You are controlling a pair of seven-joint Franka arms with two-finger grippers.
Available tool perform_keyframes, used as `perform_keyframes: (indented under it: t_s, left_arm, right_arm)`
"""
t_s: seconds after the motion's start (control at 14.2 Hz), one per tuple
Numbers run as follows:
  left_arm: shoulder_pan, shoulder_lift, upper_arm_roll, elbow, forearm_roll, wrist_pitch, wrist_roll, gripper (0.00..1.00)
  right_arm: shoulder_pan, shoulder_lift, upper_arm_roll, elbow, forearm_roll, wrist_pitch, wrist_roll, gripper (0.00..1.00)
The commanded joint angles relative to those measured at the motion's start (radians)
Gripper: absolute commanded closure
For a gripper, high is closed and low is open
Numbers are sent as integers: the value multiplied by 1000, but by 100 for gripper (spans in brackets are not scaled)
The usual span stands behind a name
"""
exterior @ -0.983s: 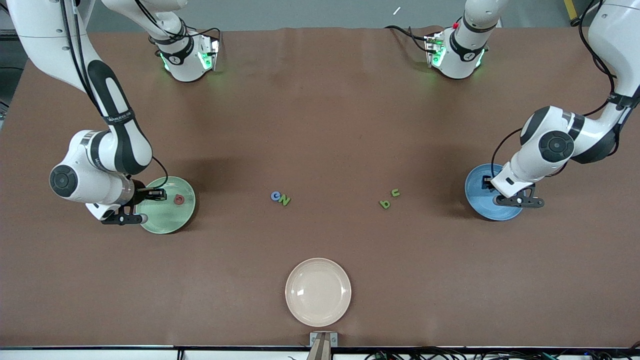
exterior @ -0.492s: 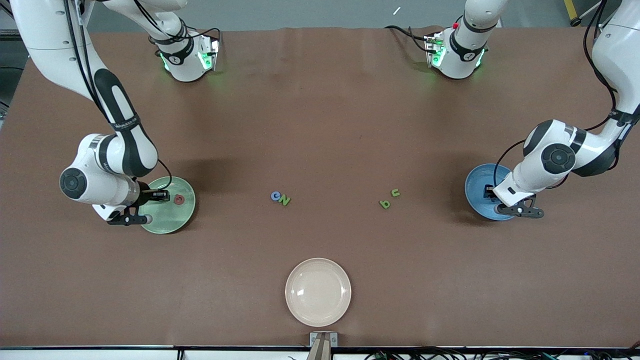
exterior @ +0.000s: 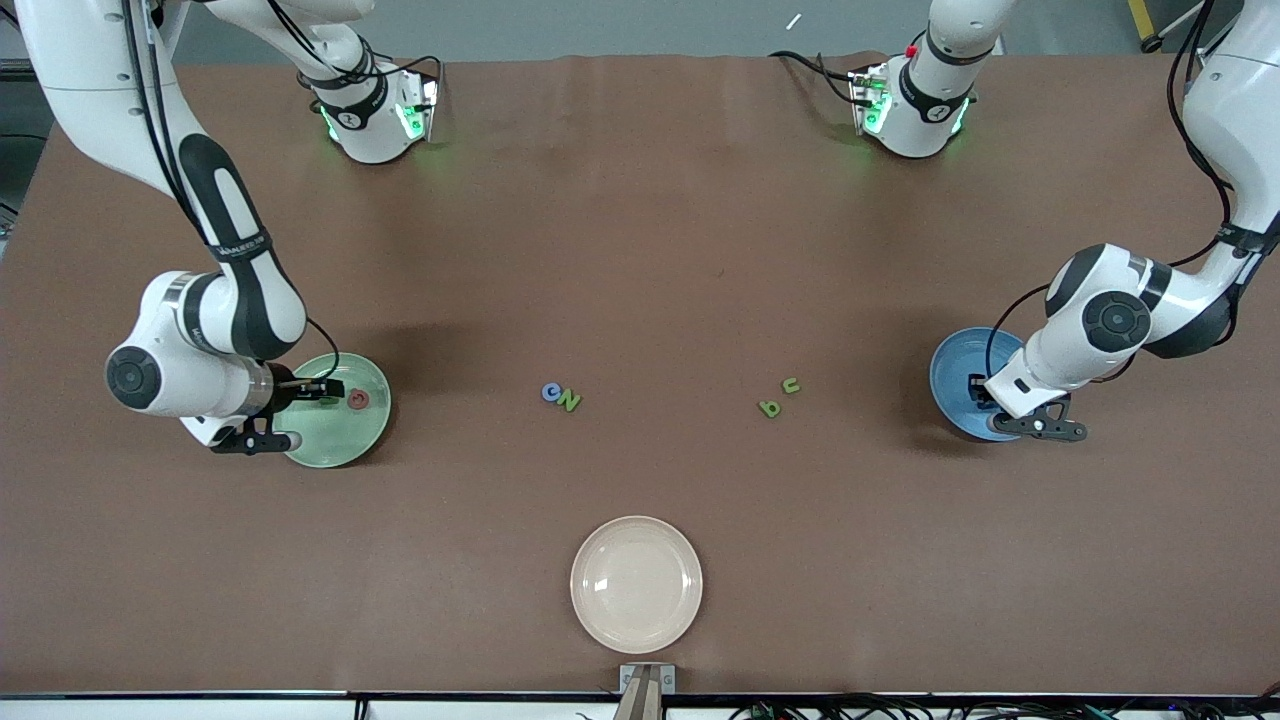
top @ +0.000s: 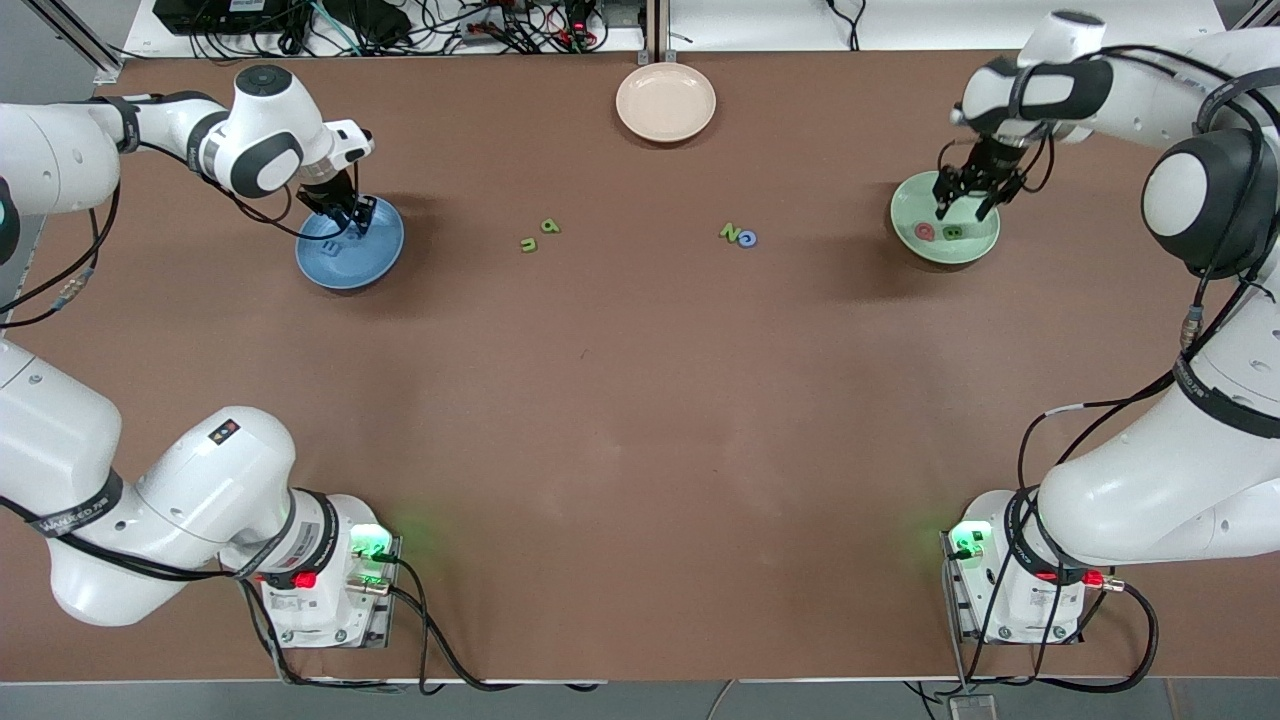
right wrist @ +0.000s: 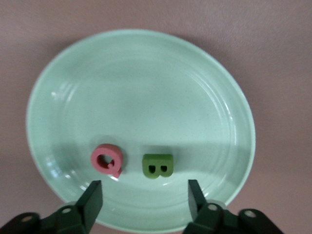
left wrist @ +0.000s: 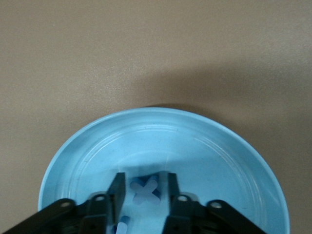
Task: Sort upper and lower case letters into plates
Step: 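Move the left gripper to the green u while the right gripper reaches G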
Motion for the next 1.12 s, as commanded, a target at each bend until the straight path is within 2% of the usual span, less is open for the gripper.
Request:
perform_keyframes:
  t_s: [0.0,0.14,0.28,0.35,0.49,0.63,0.77,0.91,1.05]
  left_arm:
    - [-4,5,0,15,17,2,10,27]
    - [-5,-7,-14,15,16,-7,5,22]
    - [-4,-21,-65,17,-3,-28,-1,4]
    - [-4,-25,-95,27,-16,-61,-3,1]
    - [-4,-27,-176,58,-91,-148,-15,1]
    - [-25,-25,-235,76,-128,-206,-100,1]
    - [-94,-22,-238,78,-142,-207,-258,1]
    - [-181,-10,-235,81,-142,-200,-444,1]
    - [-281,4,-215,107,-141,-199,-550,1]
  right_arm:
    - [-2,-48,24,34,-14,-79,107,0]
    - [70,-80,24,25,-14,-83,279,0]
    - [107,-114,26,22,-14,-97,531,0]
    - [148,-123,29,28,-14,-108,701,0]
    - [209,-125,27,42,-14,-106,993,0]
    - [231,-114,27,74,-9,-100,1105,0]
    - [277,-110,27,78,-5,-62,1140,0]
    - [320,-90,27,68,-8,4,1339,0]
    - [387,-71,26,39,-14,74,1473,0]
